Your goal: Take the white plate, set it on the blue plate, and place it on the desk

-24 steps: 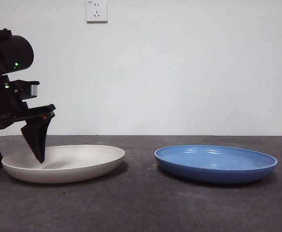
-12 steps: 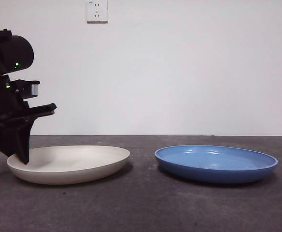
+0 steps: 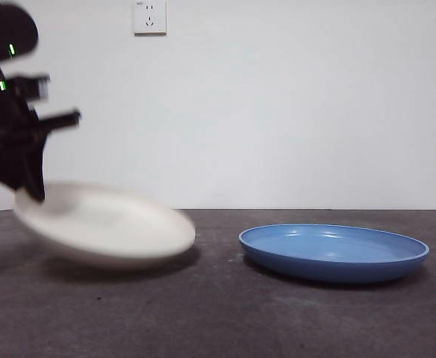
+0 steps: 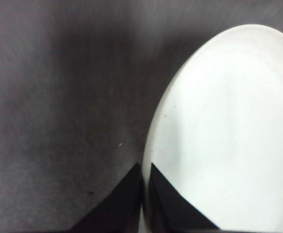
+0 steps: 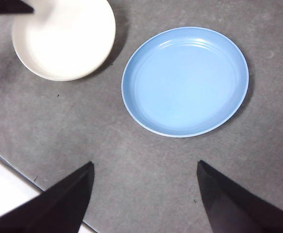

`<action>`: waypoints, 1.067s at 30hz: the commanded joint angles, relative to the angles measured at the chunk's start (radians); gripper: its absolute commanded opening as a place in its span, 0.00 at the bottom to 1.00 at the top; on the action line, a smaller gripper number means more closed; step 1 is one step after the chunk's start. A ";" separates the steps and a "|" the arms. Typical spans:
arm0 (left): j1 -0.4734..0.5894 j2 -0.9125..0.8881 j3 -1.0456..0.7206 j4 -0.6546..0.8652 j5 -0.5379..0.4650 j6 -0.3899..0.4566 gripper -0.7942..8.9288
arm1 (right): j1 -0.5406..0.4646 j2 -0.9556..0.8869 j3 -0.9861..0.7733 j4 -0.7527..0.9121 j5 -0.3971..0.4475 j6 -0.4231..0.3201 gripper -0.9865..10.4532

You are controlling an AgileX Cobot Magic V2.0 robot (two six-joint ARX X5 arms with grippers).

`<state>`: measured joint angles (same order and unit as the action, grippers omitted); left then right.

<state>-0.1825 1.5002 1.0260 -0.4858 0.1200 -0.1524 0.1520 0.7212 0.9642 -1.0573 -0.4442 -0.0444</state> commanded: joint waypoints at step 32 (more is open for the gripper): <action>-0.412 0.394 0.506 0.008 0.097 -0.193 0.09 | 0.004 -0.065 0.234 -0.068 0.098 0.089 0.38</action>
<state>-0.5831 1.8626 1.4975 -0.4839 0.2138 -0.3340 0.1520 0.6498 1.1786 -1.1236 -0.3527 0.0338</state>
